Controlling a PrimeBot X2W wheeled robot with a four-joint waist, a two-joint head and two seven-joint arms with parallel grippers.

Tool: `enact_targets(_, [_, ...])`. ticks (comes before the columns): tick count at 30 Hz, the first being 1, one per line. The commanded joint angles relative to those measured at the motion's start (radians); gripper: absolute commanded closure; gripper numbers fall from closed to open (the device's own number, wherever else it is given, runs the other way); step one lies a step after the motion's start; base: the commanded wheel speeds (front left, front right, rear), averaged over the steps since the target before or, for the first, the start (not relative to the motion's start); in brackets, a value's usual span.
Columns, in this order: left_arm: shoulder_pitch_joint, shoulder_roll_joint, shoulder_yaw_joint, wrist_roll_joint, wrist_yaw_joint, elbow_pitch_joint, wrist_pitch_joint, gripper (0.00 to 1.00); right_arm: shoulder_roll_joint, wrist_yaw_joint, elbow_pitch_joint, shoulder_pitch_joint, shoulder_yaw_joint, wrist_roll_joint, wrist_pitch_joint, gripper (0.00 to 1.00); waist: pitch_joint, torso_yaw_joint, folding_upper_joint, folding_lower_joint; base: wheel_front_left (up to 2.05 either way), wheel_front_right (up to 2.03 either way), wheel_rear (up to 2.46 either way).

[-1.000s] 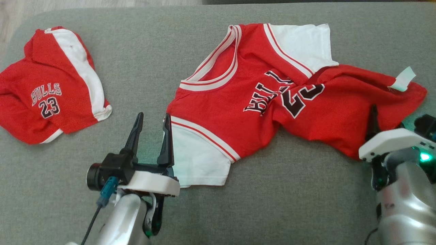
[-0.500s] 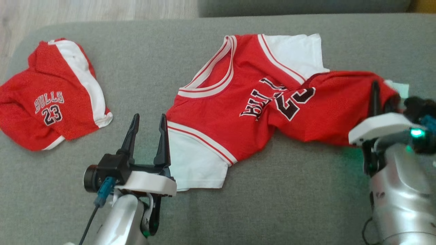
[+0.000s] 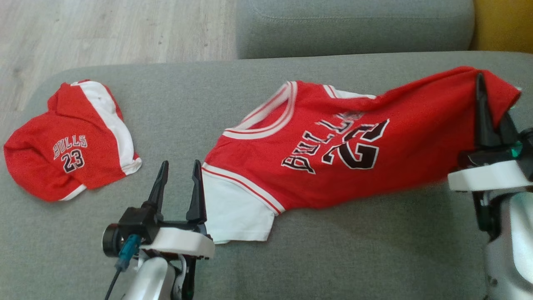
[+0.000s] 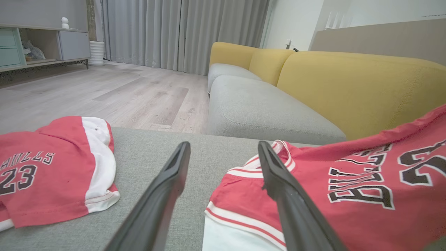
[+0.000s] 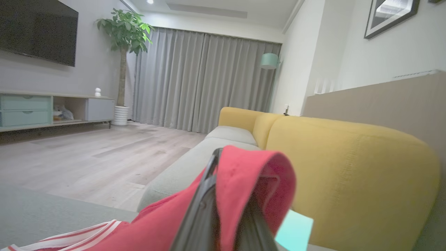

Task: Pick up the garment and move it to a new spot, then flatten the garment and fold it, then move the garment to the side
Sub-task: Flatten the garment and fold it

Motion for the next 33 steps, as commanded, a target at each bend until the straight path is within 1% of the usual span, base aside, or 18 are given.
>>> enact_targets(1, [-0.025, 0.007, 0.035, -0.007, 0.002, -0.034, -0.005, 0.0, -0.012, -0.001, -0.048, -0.019, 0.015, -0.013, 0.009, 1.0, -0.001, 0.006, -0.0001, 0.0003, 0.0, 0.0, 0.0])
enact_targets(4, [-0.022, 0.007, 0.032, -0.009, 0.002, -0.038, -0.005, 0.0, -0.001, -0.001, -0.128, 0.017, -0.001, -0.047, 0.072, 1.0, 0.005, 0.02, -0.0001, 0.0003, 0.0, 0.0, 0.0])
enact_targets(6, [-0.023, 0.007, 0.028, -0.012, 0.002, -0.042, -0.005, 0.0, 0.006, -0.001, -0.16, 0.027, -0.003, -0.052, 0.113, 1.0, 0.017, 0.03, -0.0001, 0.0003, 0.0, 0.0, 0.0])
enact_targets(8, [-0.029, 0.007, 0.024, -0.013, 0.003, -0.046, -0.005, 0.0, 0.002, -0.001, -0.161, 0.023, -0.003, -0.059, 0.156, 1.0, 0.039, 0.042, -0.0001, 0.0003, 0.0, 0.0, 0.0])
enact_targets(10, [-0.041, 0.007, 0.018, -0.015, 0.003, -0.05, -0.005, 0.0, -0.009, -0.001, -0.128, 0.0, -0.017, -0.064, 0.197, 1.0, 0.067, 0.055, -0.0001, 0.0003, 0.0, 0.0, 0.0])
enact_targets(13, [-0.065, 0.007, 0.009, -0.017, 0.002, -0.055, -0.005, 0.0, -0.046, -0.001, -0.017, -0.063, -0.038, -0.074, 0.253, 1.0, 0.115, 0.076, -0.0001, 0.0003, 0.0, 0.0, 0.0])
enact_targets(16, [-0.096, 0.007, -0.007, -0.017, -0.001, -0.058, -0.005, 0.0, -0.109, -0.001, 0.134, -0.152, -0.049, -0.09, 0.289, 1.0, 0.172, 0.102, -0.0001, 0.0003, 0.0, 0.0, 0.0])
enact_targets(20, [-0.131, 0.007, -0.026, -0.018, -0.006, -0.058, -0.005, 0.0, -0.177, -0.001, 0.338, -0.284, -0.057, -0.098, 0.289, 1.0, 0.222, 0.135, -0.0001, 0.0003, 0.0, 0.0, 0.0])
enact_targets(24, [-0.152, 0.007, -0.033, -0.02, -0.006, -0.058, -0.005, 0.0, -0.212, -0.001, 0.502, -0.399, -0.047, -0.109, 0.269, 1.0, 0.255, 0.156, -0.0001, 0.0003, 0.0, 0.0, 0.0])
enact_targets(25, [-0.156, 0.007, -0.036, -0.022, -0.007, -0.058, -0.005, 0.0, -0.22, -0.001, 0.54, -0.424, -0.041, -0.112, 0.256, 0.69, 0.259, 0.16, -0.0001, 0.0003, 0.0, 0.0, 0.0])
enact_targets(26, [-0.159, 0.007, -0.039, -0.023, -0.007, -0.059, -0.005, 0.0, -0.23, -0.001, 0.581, -0.447, -0.042, -0.112, 0.245, 0.0, 0.262, 0.164, -0.0001, 0.0003, 0.0, 0.0, 0.0])
enact_targets(29, [-0.163, 0.007, -0.05, -0.029, -0.002, -0.057, -0.005, 0.0, -0.248, -0.001, 0.677, -0.496, -0.031, -0.123, 0.204, 0.0, 0.258, 0.17, -0.0001, 0.0003, 0.0, 0.0, 0.0])
enact_targets(33, [-0.158, 0.007, -0.048, -0.03, 0.006, -0.054, -0.005, 0.0, -0.24, -0.001, 0.747, -0.527, -0.046, -0.12, 0.124, 0.0, 0.23, 0.16, -0.0001, 0.0003, 0.0, 0.0, 0.0])
